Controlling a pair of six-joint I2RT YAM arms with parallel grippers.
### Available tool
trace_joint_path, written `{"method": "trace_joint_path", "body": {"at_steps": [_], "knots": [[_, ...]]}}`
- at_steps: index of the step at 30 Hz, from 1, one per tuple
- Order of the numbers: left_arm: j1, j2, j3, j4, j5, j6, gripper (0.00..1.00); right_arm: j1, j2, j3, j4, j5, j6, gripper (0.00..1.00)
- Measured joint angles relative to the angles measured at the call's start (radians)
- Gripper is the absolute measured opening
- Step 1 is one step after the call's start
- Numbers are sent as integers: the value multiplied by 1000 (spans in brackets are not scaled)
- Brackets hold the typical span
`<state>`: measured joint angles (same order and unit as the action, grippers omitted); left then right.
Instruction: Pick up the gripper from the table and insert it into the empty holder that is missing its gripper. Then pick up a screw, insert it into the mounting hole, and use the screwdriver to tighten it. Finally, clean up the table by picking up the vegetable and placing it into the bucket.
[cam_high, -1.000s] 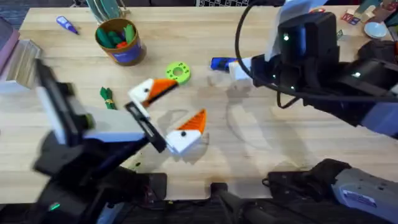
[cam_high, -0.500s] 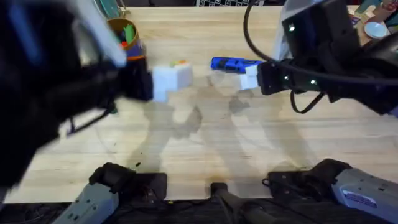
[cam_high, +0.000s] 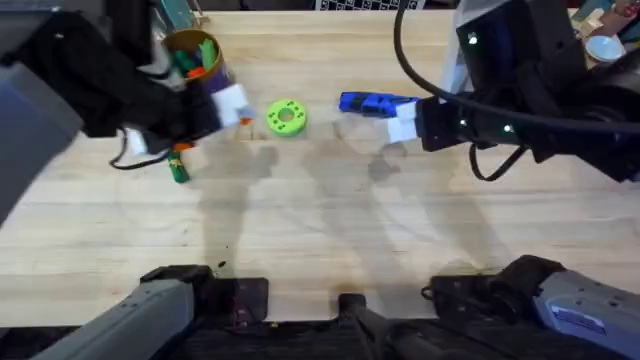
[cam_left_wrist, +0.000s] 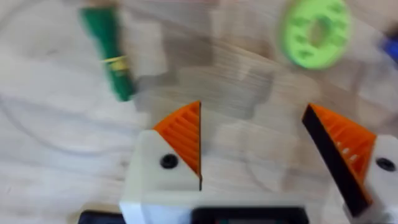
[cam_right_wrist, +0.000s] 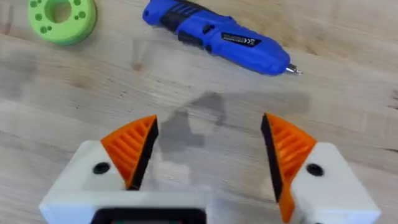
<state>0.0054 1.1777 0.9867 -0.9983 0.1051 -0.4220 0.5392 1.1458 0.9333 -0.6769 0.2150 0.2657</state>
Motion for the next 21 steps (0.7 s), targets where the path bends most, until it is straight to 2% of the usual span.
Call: {"method": "trace_joint_path", "body": {"at_steps": [4,7,9,15,21], "knots": [[163,62,0,-7,-51,-12,986,0,0,0,-1,0,0,991],[246,118,0,-1,-69,-13,985,0,0,0,-1,0,0,991],[281,159,0,-3,-87,-12,986,0,0,0,-1,0,0,991],[337,306,0,46,-148,-7,985,0,0,0,-1,0,0,992],[347,431,0,104,-159,23,988,0,0,0,-1,0,0,992]]}}
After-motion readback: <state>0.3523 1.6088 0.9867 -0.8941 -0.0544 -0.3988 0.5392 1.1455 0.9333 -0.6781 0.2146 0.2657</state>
